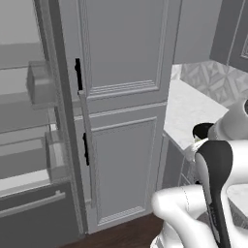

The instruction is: Grab a lemon wedge from the fridge and one ice cube from the ice bowl, and put them in the glass of lemonade.

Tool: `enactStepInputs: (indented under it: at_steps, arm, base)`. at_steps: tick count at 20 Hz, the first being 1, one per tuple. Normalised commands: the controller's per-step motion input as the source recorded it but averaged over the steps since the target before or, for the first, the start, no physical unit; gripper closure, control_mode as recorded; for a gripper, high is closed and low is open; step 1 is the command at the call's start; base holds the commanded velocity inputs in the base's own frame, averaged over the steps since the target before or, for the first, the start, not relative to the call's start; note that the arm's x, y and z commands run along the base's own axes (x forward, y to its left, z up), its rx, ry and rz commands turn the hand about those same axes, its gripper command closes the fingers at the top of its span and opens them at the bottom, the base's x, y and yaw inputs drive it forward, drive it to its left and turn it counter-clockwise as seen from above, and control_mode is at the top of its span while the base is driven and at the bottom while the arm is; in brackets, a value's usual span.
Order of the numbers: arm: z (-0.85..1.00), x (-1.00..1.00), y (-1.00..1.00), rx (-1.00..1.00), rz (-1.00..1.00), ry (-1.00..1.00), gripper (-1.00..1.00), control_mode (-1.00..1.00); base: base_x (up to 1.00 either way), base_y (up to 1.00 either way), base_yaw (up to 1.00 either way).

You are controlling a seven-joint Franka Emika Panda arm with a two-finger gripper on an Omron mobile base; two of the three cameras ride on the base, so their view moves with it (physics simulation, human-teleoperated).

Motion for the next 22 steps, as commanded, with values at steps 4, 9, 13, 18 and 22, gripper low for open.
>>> enactStepInputs:
  at_steps: [4, 9, 13, 18, 22]
  arm:
    - [0.0, 0.0, 0.0, 0.0, 0.0, 0.0, 1.0, 1.0]
    - [0.0, 0.0, 0.0, 0.0, 0.0, 0.0, 1.0, 1.0]
    - [0.0, 0.0, -0.04, 0.0, -0.02, -0.01, 1.0, -1.0]
    - [0.0, 0.0, 0.0, 0.0, 0.0, 0.0, 1.0, -1.0]
    - [0.0, 0.0, 0.0, 0.0, 0.0, 0.0, 1.0, -1.0]
  base:
    - [0.36, -0.61, -0.17]
    - [0.09, -0.7, -0.15]
    - [0.0, -0.25, -0.08]
    - [0.0, 0.0, 0.0]
    - [0.0, 0.0, 0.0]
